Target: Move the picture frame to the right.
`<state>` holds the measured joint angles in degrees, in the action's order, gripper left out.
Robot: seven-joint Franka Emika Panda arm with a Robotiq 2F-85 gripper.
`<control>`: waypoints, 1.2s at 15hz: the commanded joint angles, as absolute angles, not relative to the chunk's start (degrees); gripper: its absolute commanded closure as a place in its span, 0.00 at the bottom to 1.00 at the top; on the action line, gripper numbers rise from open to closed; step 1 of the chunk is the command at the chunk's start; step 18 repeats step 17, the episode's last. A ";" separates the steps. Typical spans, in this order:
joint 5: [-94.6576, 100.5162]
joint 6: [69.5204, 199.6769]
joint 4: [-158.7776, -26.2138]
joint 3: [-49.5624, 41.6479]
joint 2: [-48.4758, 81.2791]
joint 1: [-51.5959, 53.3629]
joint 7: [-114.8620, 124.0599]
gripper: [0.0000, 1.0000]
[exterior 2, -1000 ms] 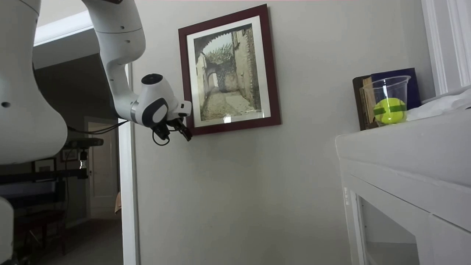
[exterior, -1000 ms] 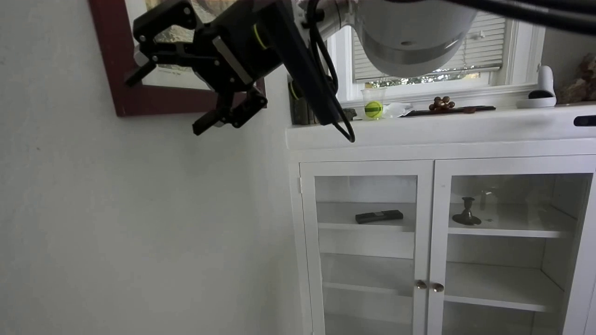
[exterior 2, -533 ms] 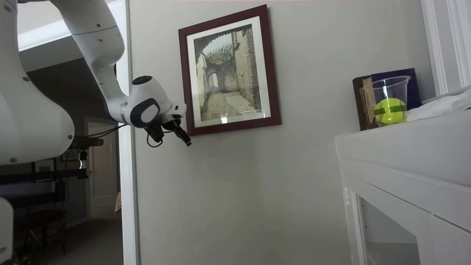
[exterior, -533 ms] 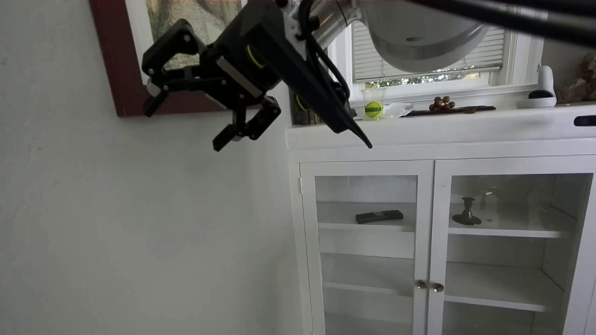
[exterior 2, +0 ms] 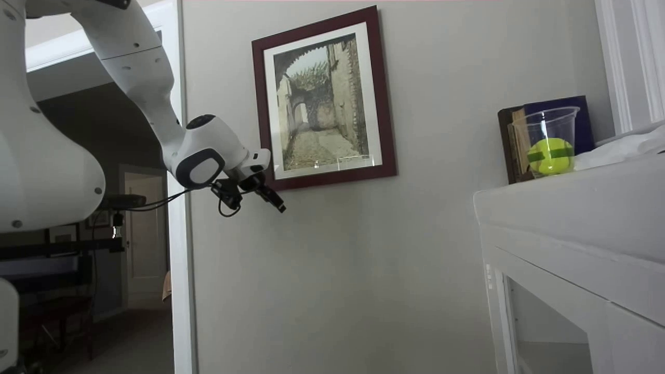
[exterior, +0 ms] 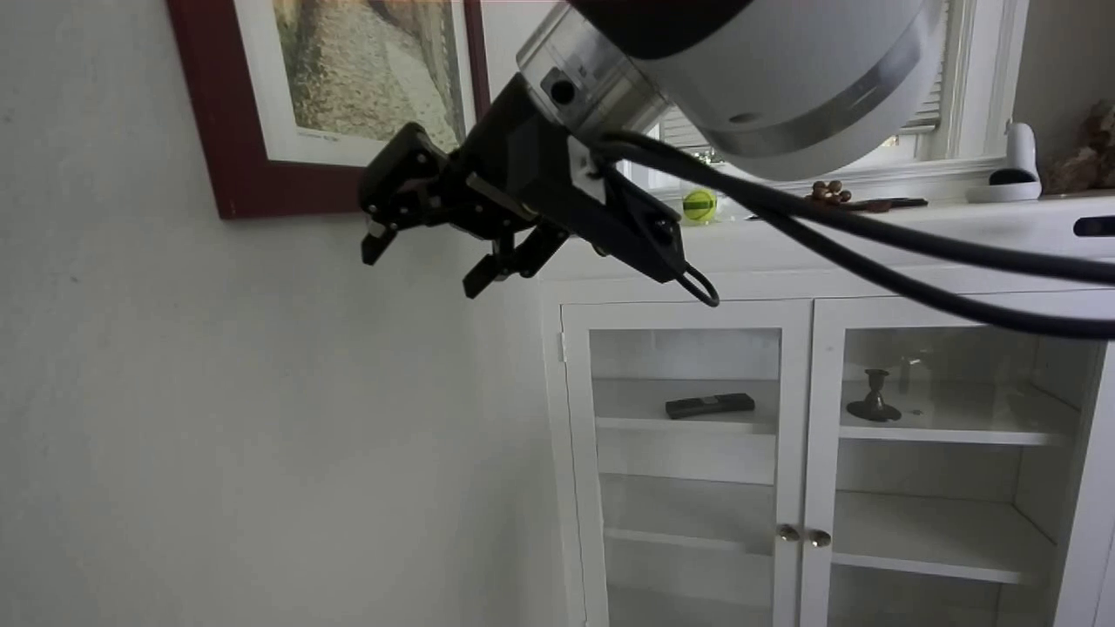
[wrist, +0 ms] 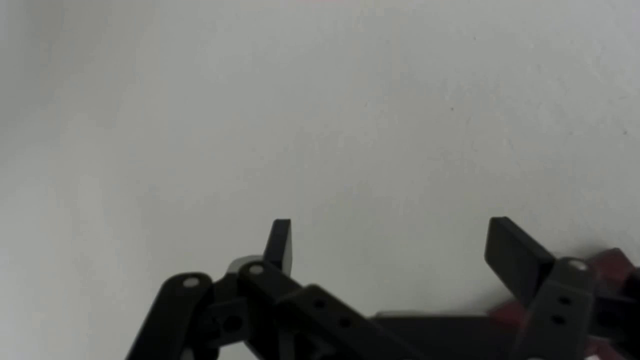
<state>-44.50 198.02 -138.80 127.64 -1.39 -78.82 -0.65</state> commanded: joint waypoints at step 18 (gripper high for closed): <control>-47.39 198.02 -139.20 127.58 -1.22 -78.02 -3.89 0.00</control>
